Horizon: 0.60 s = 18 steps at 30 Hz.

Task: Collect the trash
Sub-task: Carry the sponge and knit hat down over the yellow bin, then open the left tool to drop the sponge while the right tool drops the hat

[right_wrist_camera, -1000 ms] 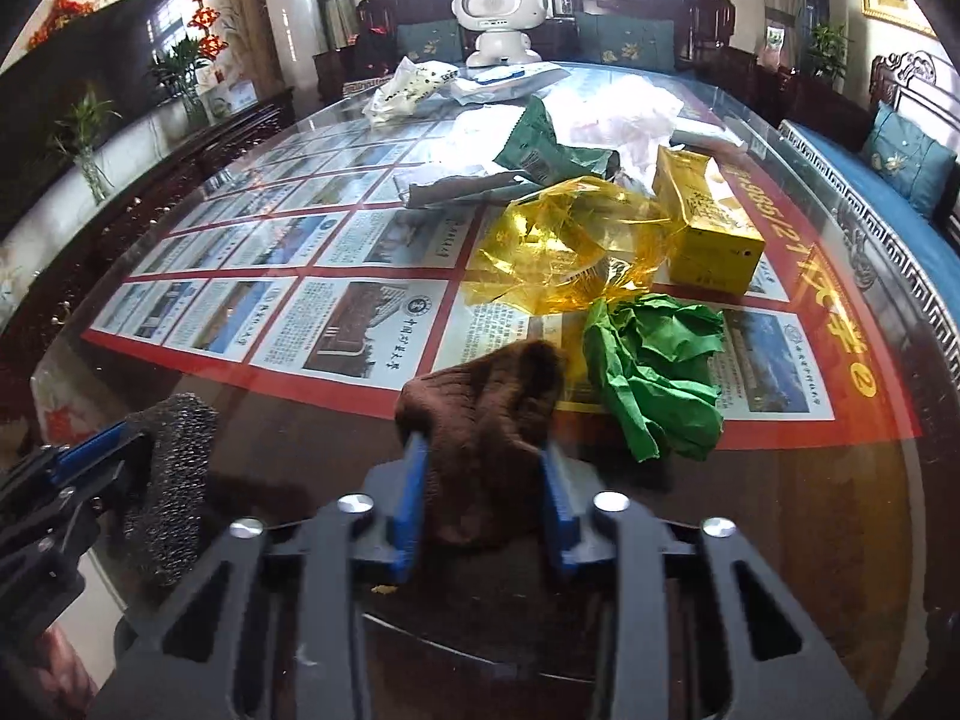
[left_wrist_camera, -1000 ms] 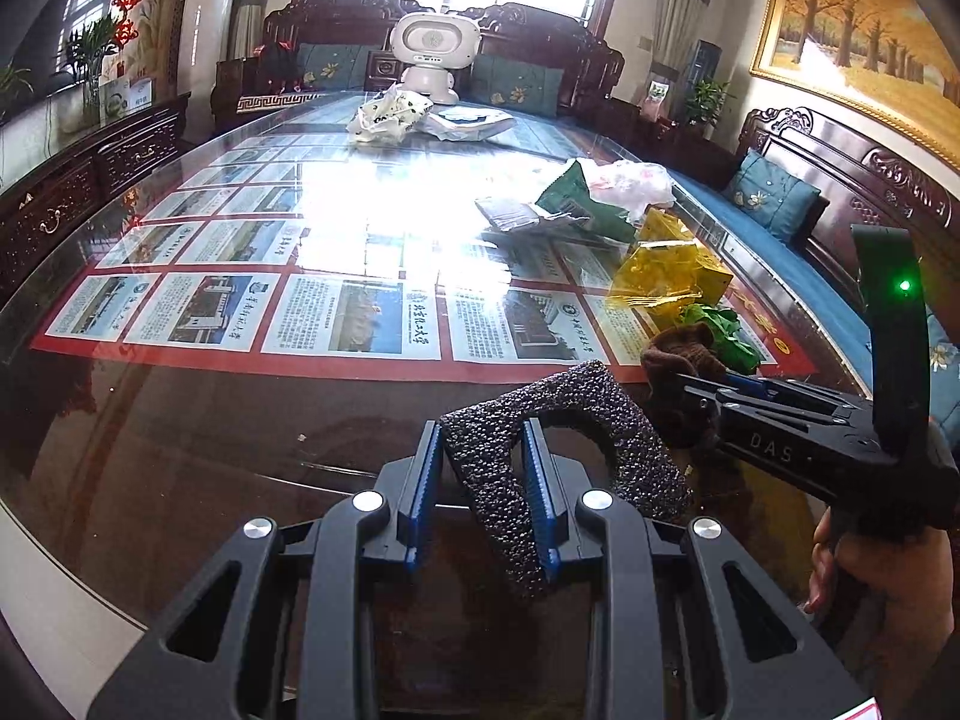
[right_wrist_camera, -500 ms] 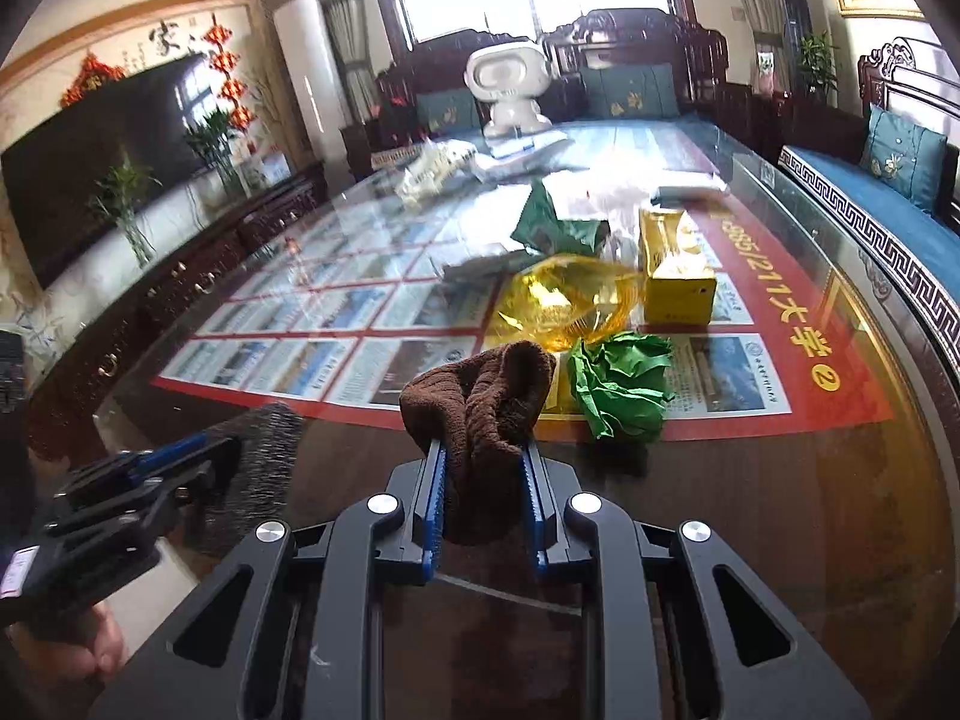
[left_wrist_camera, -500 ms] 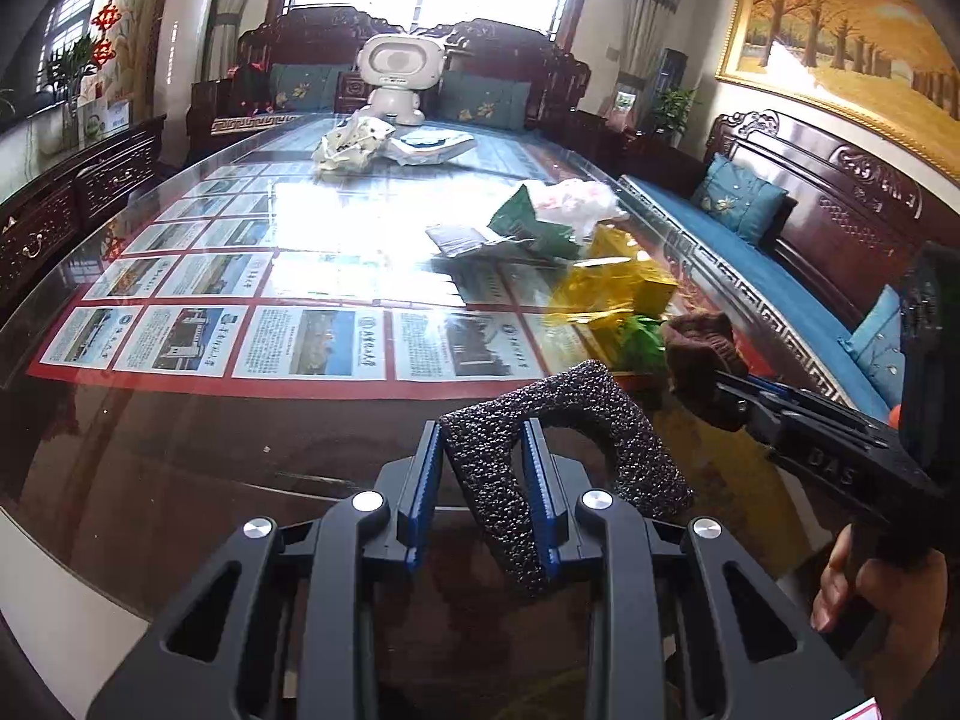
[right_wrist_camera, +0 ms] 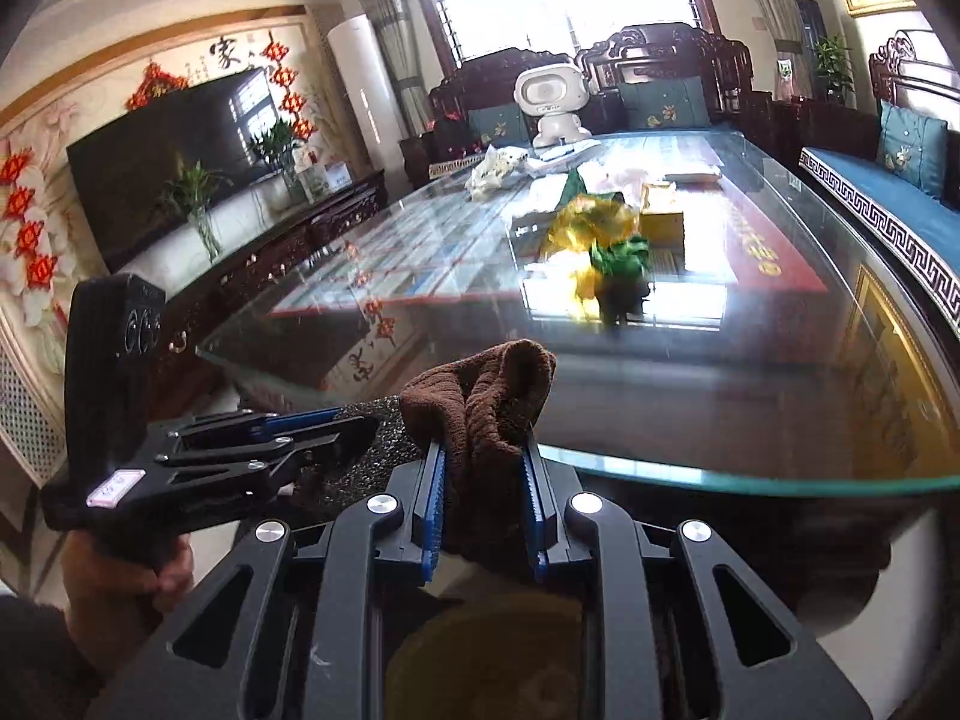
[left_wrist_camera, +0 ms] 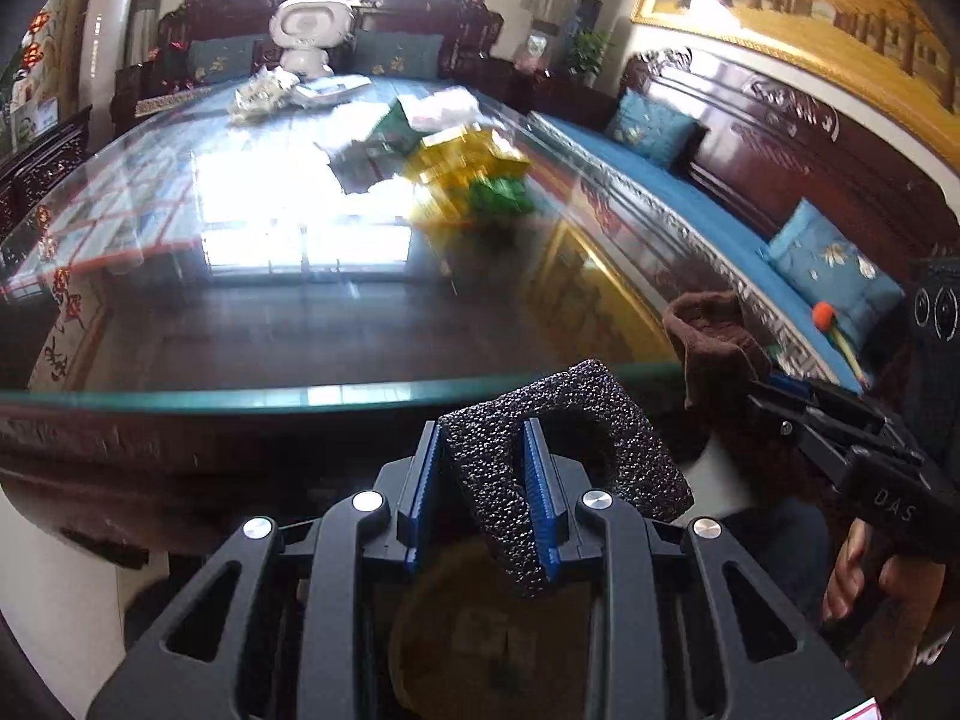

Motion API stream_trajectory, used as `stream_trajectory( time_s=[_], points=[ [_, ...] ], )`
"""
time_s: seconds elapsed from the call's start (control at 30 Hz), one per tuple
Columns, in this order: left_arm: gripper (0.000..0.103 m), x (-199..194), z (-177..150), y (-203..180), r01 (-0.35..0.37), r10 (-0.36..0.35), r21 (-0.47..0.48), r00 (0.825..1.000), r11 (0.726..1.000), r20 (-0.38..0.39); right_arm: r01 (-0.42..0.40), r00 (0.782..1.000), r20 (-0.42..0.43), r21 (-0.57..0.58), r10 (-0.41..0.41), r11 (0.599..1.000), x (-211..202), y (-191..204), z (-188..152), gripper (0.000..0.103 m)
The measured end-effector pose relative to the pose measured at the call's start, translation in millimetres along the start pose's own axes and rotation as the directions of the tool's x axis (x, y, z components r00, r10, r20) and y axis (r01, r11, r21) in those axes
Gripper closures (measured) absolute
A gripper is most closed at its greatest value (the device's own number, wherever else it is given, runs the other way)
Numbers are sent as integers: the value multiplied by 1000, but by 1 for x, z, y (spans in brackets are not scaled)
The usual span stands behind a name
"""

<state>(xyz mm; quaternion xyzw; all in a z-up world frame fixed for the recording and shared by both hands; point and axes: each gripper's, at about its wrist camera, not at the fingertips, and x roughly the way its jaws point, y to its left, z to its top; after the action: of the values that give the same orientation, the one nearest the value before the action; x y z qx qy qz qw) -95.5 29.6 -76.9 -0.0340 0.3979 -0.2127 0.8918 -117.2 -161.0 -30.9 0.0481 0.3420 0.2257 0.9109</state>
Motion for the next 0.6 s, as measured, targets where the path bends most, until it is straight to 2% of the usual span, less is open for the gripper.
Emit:
stream_trajectory(
  time_s=[0.17,0.33,0.6],
  points=[
    [75,3,-43,-14,0,3,28,996,1000,-91,0,999,-48,-3,0,1000,-20,4,-38,81],
    [75,12,-75,-31,29,-21,40,986,999,-168,-4,998,-63,13,5,1000,-35,4,-57,81],
    [75,42,-123,-53,75,-39,103,948,992,-314,23,996,-85,17,-22,1000,-51,3,-81,81]
  ],
)
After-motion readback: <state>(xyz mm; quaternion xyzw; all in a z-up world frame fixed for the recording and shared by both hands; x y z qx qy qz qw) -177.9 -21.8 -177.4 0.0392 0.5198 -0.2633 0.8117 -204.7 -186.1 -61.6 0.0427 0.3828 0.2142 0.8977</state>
